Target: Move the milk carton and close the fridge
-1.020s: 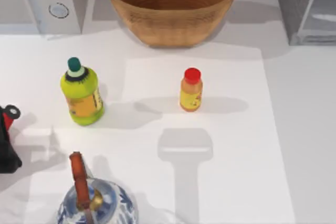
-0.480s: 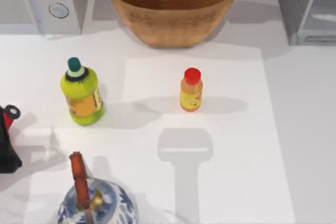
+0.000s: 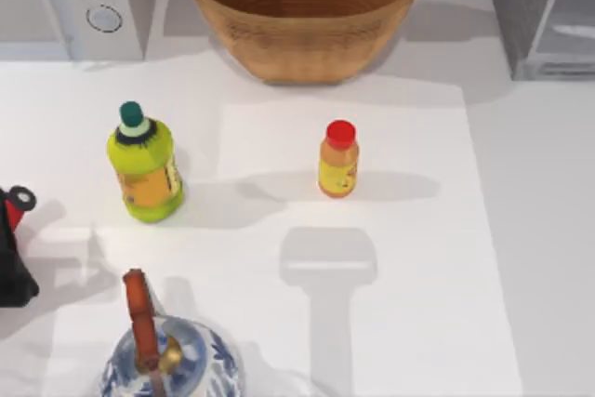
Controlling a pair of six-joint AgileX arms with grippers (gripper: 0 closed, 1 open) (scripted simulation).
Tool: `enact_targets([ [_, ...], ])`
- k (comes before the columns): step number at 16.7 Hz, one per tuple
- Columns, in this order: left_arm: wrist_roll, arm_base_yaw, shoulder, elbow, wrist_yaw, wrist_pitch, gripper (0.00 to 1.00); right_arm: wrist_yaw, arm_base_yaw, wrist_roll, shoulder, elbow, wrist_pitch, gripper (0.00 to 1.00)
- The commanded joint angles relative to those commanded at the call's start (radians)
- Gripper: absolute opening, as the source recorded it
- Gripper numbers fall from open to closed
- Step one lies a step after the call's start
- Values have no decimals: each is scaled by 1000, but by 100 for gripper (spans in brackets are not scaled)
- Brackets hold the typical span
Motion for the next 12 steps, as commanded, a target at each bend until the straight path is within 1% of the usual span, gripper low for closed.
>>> enact_targets([
  [3, 0, 0, 0, 0, 0, 0, 100, 24, 109, 238, 2, -3, 179, 100],
  [6, 0, 0, 0, 0, 0, 0, 100, 55, 193, 551, 3, -6, 392, 100],
  [8, 0, 0, 0, 0, 0, 0, 100, 78, 276, 745, 6, -6, 541, 100],
  [10, 0, 0, 0, 0, 0, 0, 100, 108, 383, 901, 7, -8, 678, 100],
  [12, 0, 0, 0, 0, 0, 0, 100, 135, 494, 1018, 10, -11, 789, 100],
])
